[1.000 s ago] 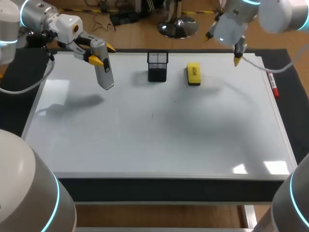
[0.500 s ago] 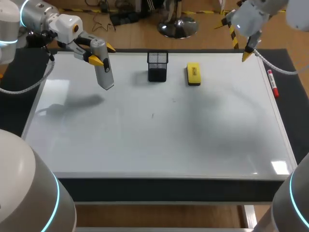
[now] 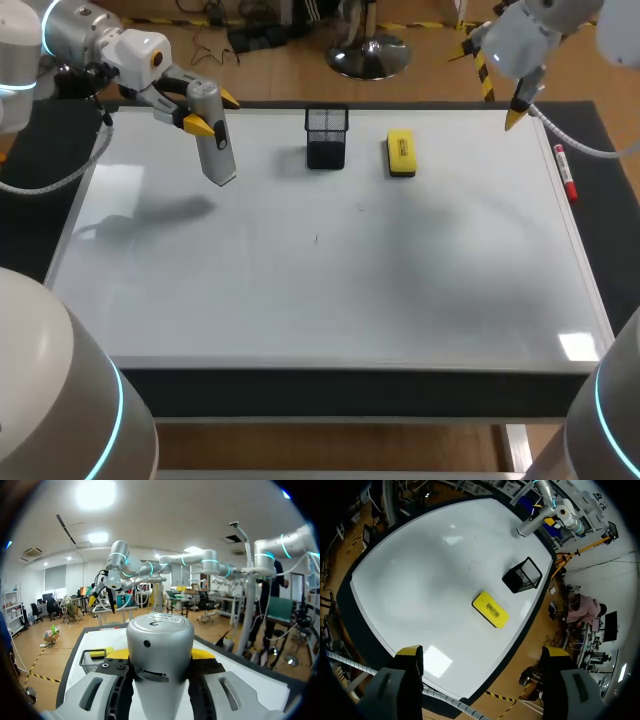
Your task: Pick up the inspection probe, press it on each red-marked spot on the whiteboard one by one, put down the probe, pick up the eraser, and wipe off all the red marks.
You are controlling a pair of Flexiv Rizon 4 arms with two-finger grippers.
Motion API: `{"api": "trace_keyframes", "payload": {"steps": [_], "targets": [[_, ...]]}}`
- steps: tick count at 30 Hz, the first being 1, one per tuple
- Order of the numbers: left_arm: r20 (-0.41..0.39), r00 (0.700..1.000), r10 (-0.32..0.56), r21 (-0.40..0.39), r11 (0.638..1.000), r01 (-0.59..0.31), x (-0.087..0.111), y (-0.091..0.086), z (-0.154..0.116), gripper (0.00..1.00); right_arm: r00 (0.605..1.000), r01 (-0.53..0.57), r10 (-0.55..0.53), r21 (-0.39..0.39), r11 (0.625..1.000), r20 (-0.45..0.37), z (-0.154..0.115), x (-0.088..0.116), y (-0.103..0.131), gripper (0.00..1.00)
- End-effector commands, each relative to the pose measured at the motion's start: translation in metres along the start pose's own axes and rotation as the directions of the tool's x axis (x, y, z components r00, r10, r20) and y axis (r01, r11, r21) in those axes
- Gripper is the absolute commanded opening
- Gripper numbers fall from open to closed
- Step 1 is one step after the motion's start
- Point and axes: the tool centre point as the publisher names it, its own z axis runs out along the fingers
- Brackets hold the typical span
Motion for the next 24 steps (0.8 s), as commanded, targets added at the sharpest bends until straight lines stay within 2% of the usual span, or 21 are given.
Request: {"api": "trace_keyframes", "payload": {"steps": [1,12,18,24], "targets": [[-0.003,1.0,0.0,0.001,1.0,0.0,-0.001,-0.001,-0.001,0.0,1.0,0.002,-0.002,0.001,1.0,-0.004,0.0,0.0,-0.001,1.0],[-0.003,1.0,0.0,0.001,1.0,0.0,-0.001,-0.001,-0.001,0.0,1.0,0.002,-0.002,0.001,1.0,-0.004,0.0,0.0,-0.001,1.0],[0.063,0.996,-0.059,0.027,0.998,0.057,-0.026,-0.025,0.013,0.0,1.0,0.002,-0.002,0.001,1.0,-0.004,0.0,0.0,-0.001,1.0],[0.147,0.986,-0.082,0.042,0.996,0.077,-0.042,-0.047,0.021,0.0,1.0,0.002,-0.002,0.001,1.0,-0.004,0.0,0.0,-0.001,1.0]]}}
